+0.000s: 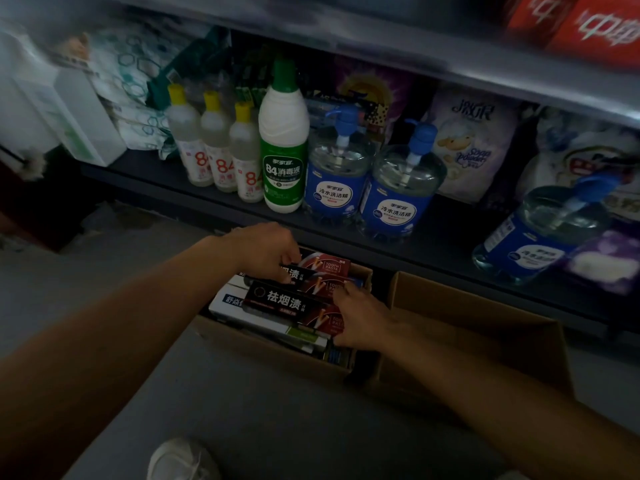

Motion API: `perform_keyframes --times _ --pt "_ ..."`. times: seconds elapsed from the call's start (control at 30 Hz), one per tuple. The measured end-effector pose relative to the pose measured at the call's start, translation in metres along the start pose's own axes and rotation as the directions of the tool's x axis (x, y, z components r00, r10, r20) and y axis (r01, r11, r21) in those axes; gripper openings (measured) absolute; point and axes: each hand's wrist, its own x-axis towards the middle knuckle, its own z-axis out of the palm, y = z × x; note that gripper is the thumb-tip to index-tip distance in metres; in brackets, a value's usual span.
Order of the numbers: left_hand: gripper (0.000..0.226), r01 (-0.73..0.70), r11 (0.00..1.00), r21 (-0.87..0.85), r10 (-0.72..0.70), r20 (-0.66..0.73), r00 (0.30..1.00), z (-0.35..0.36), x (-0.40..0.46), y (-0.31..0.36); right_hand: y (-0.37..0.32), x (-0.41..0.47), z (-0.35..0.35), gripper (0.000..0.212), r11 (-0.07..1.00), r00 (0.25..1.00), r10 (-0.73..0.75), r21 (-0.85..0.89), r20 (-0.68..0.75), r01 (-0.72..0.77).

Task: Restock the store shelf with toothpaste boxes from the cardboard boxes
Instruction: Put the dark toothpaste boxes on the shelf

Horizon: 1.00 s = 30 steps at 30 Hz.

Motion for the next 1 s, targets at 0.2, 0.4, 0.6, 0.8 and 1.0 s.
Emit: perform_keyframes --times 0.2,0.4,0.6,0.8,1.0 --pt "0.048 0.008 1.000 -0.011 -0.008 0.001 1.000 -0.002 0.000 0.001 0.000 0.001 -0.004 0.071 0.999 1.000 -0.005 -0.031 0.015 0.006" --pt "0.049 0.022 1.000 -0.022 -0.022 -0.007 1.000 -0.007 -0.003 0.001 -0.003 -0.003 -0.014 0.054 0.999 0.999 -0.016 -0.030 0.043 0.017" --pt "0.048 0.039 0.999 0.000 -0.039 -0.020 0.999 -0.020 -0.011 0.008 -0.003 -0.010 -0.035 0.042 0.997 0.999 -0.052 -0.062 0.013 0.053" --pt "0.047 0.040 0.999 -0.012 -0.040 -0.048 0.998 -0.048 -0.025 0.022 -0.002 -0.027 -0.084 0.042 0.988 0.990 -0.125 -0.102 -0.066 0.118" --pt "0.050 0.076 0.995 0.064 -0.066 -0.146 0.987 -0.098 -0.044 0.040 0.007 -0.050 -0.148 0.037 0.960 0.928 -0.208 -0.247 -0.309 0.133"
